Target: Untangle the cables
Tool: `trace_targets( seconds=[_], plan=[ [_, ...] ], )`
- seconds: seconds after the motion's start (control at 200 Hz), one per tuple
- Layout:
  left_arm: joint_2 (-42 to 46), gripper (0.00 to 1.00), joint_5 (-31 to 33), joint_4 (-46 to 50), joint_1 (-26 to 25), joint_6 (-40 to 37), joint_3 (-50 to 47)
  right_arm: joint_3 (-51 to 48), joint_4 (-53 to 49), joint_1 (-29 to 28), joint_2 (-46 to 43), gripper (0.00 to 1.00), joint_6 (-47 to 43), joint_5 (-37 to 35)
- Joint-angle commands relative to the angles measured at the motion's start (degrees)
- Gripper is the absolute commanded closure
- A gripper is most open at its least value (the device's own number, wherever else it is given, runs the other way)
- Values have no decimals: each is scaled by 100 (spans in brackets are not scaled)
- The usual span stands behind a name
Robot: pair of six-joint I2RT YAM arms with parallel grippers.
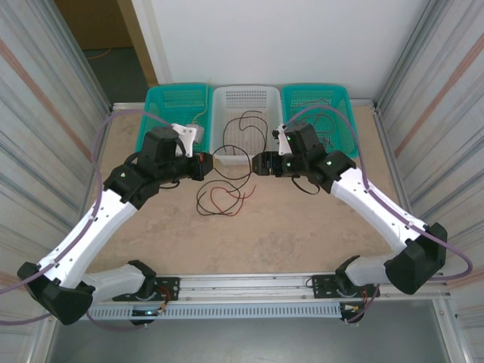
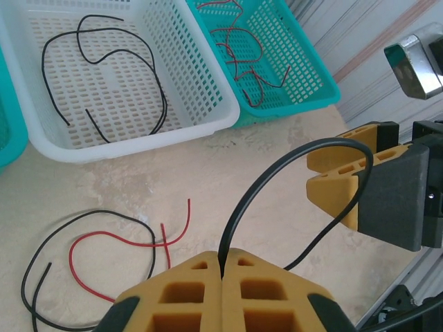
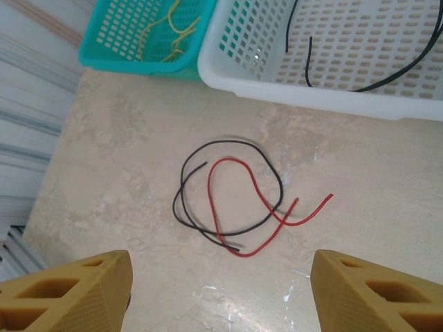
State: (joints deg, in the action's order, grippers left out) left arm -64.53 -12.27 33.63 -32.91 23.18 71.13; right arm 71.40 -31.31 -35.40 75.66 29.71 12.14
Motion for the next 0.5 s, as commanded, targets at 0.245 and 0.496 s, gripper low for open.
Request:
trace_targets(
  seconds=[0.245,0.496],
  plan=[
    [298,100,-875,-720,412,727,-437,43,553,-65,-974,30,11,241],
    [371,100,-1372,-1171,721,1193,-689,88,734,-265,-992,26,7,699]
  ],
)
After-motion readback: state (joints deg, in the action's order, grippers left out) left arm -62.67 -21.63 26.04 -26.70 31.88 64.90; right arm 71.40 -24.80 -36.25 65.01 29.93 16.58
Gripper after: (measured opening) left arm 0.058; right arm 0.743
